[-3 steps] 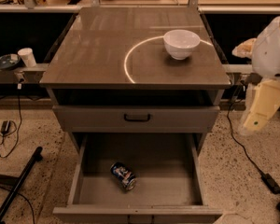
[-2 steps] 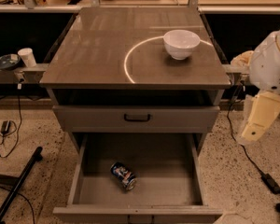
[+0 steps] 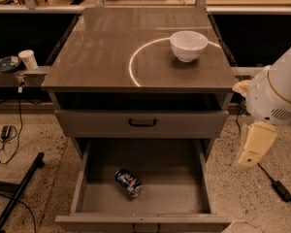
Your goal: Pick pepsi can from middle drawer and place on counter
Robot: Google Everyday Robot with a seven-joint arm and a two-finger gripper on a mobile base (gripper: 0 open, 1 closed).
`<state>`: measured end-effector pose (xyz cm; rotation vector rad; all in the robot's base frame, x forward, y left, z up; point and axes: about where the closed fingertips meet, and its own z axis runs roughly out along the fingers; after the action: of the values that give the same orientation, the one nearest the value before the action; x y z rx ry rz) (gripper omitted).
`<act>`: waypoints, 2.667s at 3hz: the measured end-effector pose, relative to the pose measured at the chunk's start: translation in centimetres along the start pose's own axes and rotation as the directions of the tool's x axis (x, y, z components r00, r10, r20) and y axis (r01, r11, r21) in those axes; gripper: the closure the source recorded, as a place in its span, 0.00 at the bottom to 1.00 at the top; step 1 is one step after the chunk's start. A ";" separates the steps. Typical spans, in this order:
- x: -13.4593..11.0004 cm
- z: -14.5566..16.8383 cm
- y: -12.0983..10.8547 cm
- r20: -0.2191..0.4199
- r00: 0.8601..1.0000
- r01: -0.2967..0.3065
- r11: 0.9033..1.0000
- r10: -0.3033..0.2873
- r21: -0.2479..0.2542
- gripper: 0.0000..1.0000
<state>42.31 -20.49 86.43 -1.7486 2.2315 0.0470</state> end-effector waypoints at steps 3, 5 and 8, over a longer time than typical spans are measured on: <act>-2.3 6.7 1.6 -0.028 0.999 0.022 1.000 -0.022 0.010 0.00; -1.2 9.5 1.6 -0.021 1.000 0.013 1.000 -0.012 0.026 0.00; -0.4 18.1 1.1 -0.021 1.000 -0.024 0.999 0.023 -0.045 0.00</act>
Offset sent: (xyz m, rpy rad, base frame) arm -0.0008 0.0204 -0.0471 -0.0318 0.0055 0.0011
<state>45.25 -16.04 69.14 -1.7540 2.2823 0.0859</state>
